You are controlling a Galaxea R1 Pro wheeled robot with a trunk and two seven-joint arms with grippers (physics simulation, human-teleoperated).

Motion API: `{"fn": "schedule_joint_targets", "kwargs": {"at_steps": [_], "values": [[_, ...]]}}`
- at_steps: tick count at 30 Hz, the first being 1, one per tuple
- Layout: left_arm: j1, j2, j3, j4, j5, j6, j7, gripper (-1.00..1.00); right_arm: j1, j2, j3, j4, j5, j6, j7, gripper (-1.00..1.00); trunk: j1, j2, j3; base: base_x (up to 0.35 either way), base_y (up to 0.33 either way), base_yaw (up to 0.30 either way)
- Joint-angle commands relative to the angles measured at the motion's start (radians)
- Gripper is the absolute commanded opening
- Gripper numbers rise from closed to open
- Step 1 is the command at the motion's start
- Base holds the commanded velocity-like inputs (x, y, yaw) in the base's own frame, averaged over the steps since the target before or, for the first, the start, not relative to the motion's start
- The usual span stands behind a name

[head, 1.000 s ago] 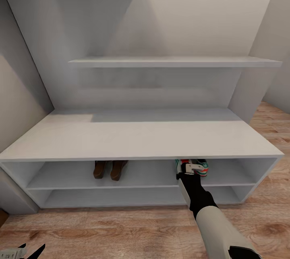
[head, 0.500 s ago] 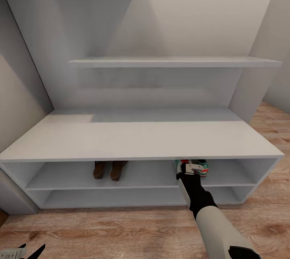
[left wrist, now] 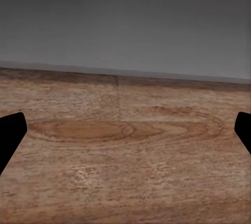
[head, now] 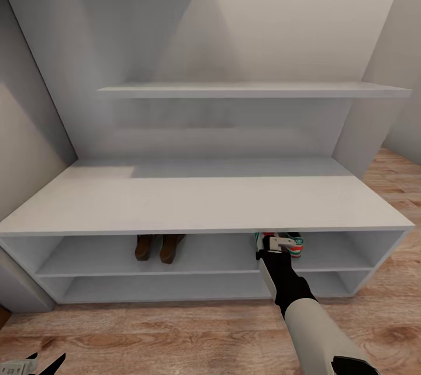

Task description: Pick up the two gym shoes and the two sandals from the corridor floor and place them onto the hallstand (shoe rack) in the corridor, making sure they are on the rack and not on the floor. Arrange them so the two gym shoes are next to each other and the two sandals are next to each other.

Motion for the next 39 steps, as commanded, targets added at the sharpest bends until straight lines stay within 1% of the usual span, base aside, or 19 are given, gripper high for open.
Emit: {"fn": "schedule_joint_targets", "kwargs": {"at_steps": [1,14,39], "values": [[-0.001,-0.001,0.007,0.000,-0.010,-0.005,-0.005,1.00,0.000,0.001,-0.004,-0.001,0.010,0.007,0.002,-1.00,0.000,0.000,-0.001,0.003,0.000,0.000],[-0.001,-0.001,0.007,0.000,-0.011,-0.005,-0.005,1.00,0.000,0.001,-0.005,0.000,0.010,0.007,0.002,-1.00,0.000,0.000,-0.001,0.059,0.000,0.000],[-0.001,0.000,0.009,0.000,-0.010,-0.005,-0.005,1.00,0.000,0.001,-0.005,0.000,0.010,0.007,0.002,-1.00,0.000,0.000,-0.001,0.010,0.000,0.000]]}}
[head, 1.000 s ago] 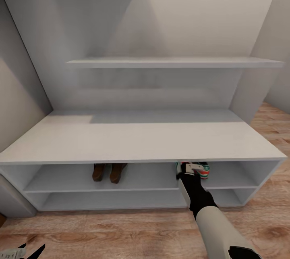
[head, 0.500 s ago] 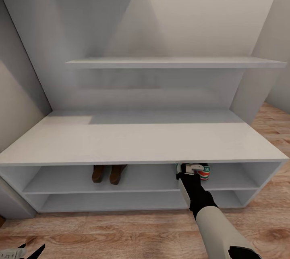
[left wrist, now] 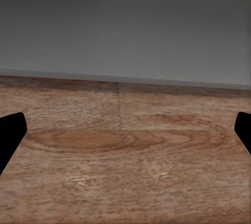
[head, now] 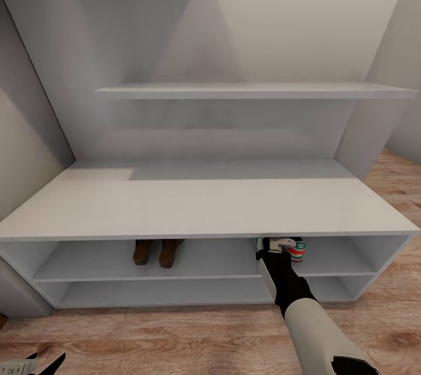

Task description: Pick up the two gym shoes and the two sandals from the corridor floor and place them onto the hallstand (shoe rack) in the corridor, making sure they are on the rack and not on the floor. Arrange them so the two gym shoes are next to each other and the two sandals are next to each other.

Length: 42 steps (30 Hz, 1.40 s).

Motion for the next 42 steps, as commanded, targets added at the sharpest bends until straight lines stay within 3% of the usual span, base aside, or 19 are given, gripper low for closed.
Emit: {"fn": "schedule_joint_targets", "kwargs": {"at_steps": [1,42], "values": [[-0.001,-0.001,0.007,0.000,-0.010,-0.005,-0.005,1.00,0.000,0.001,-0.005,-0.001,0.010,0.007,0.002,-1.00,0.000,0.000,-0.001,0.004,0.000,0.000],[-0.001,-0.001,0.008,0.000,-0.010,-0.005,-0.005,1.00,0.000,0.001,-0.004,-0.003,0.010,0.007,0.002,-1.00,0.000,0.000,-0.001,0.032,0.000,0.000]]}}
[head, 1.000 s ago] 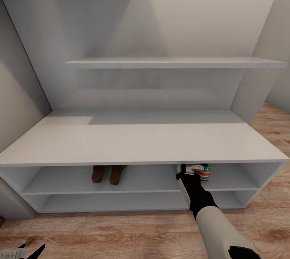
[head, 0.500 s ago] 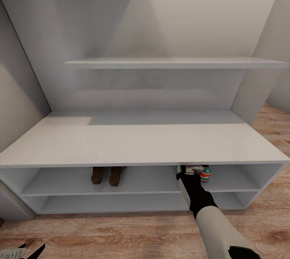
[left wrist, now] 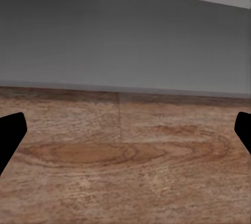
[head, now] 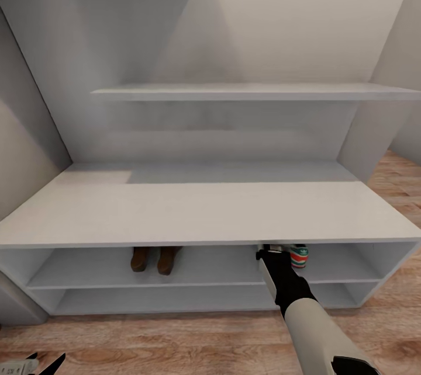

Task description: Pick up the two gym shoes and the two sandals from the corridor floor and place them onto the hallstand (shoe rack) in the corridor, making sure they are on the rack and not on the floor. Arrange them so the two gym shoes are next to each other and the two sandals are next to each other.

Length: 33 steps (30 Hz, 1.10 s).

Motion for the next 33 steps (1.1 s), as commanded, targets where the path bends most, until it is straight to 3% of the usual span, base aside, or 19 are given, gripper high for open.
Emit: {"fn": "schedule_joint_targets", "kwargs": {"at_steps": [1,7,8,22,33], "values": [[-0.001,-0.001,0.008,0.000,-0.010,-0.005,-0.005,1.00,0.000,0.001,-0.004,-0.001,0.010,0.007,0.002,-1.00,0.000,0.000,-0.001,0.025,0.000,0.000],[-0.001,-0.001,0.007,0.000,-0.010,-0.005,-0.005,1.00,0.000,0.001,-0.005,-0.001,0.010,0.007,0.002,-1.00,0.000,0.000,-0.001,0.006,0.000,0.000],[-0.001,-0.001,0.007,0.000,-0.010,-0.005,-0.005,1.00,0.000,0.001,-0.005,-0.001,0.010,0.007,0.002,1.00,0.000,0.000,-0.001,0.001,0.000,0.000],[0.000,-0.001,0.008,0.001,-0.010,-0.006,-0.005,1.00,0.000,0.001,-0.005,0.001,0.010,0.007,0.002,1.00,0.000,0.000,-0.001,-0.017,0.000,0.000],[0.000,-0.001,0.008,0.001,-0.010,-0.006,-0.005,1.00,0.000,0.001,-0.004,0.002,0.010,0.005,0.002,1.00,0.000,0.000,-0.001,-0.280,0.000,0.000]]}}
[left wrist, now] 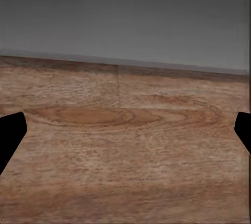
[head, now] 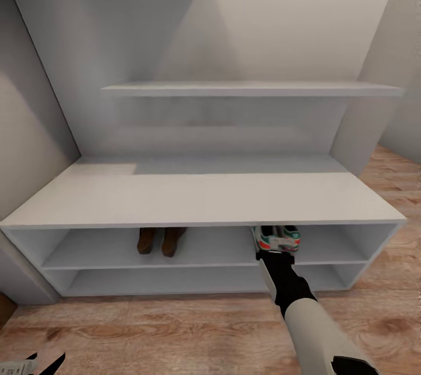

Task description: Pick up the two gym shoes and the two sandals from the corridor floor and place them onto the hallstand (shoe rack) in the corridor, making sure they are on the rack and not on the floor. Arrange them so the two gym shoes are next to each other and the two sandals are next to each other.

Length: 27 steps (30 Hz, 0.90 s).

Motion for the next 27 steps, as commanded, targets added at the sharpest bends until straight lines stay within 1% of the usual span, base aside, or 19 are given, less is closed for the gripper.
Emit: {"fn": "schedule_joint_targets", "kwargs": {"at_steps": [1,13,23,25,26,27], "values": [[-0.001,-0.001,0.007,0.000,-0.010,-0.005,-0.005,1.00,0.000,0.001,-0.004,-0.001,0.010,0.007,0.003,1.00,-0.001,0.000,-0.001,-0.326,0.000,0.000],[-0.002,-0.001,0.006,-0.002,-0.010,-0.005,-0.004,1.00,0.000,0.001,-0.004,0.003,0.010,0.006,0.003,1.00,-0.001,0.000,-0.001,-0.332,0.000,0.000],[-0.002,-0.003,0.006,-0.003,-0.010,-0.005,-0.003,1.00,0.001,0.001,-0.004,0.035,0.010,0.003,0.004,1.00,-0.001,0.000,-0.001,-0.335,0.000,0.000],[-0.002,-0.003,0.006,-0.003,-0.010,-0.005,0.002,1.00,0.001,0.001,-0.004,0.052,0.010,-0.002,0.004,1.00,-0.001,0.000,-0.001,-0.335,0.000,0.000],[-0.002,-0.007,0.005,-0.003,-0.010,-0.005,0.021,1.00,0.001,0.001,-0.004,0.082,0.010,-0.030,0.004,1.00,-0.001,0.000,-0.001,-0.329,0.000,0.000],[-0.002,-0.009,0.005,-0.003,-0.010,-0.005,0.027,1.00,0.001,0.001,-0.004,0.092,0.010,-0.043,0.004,1.00,-0.001,0.000,-0.001,-0.322,0.000,0.000]]}}
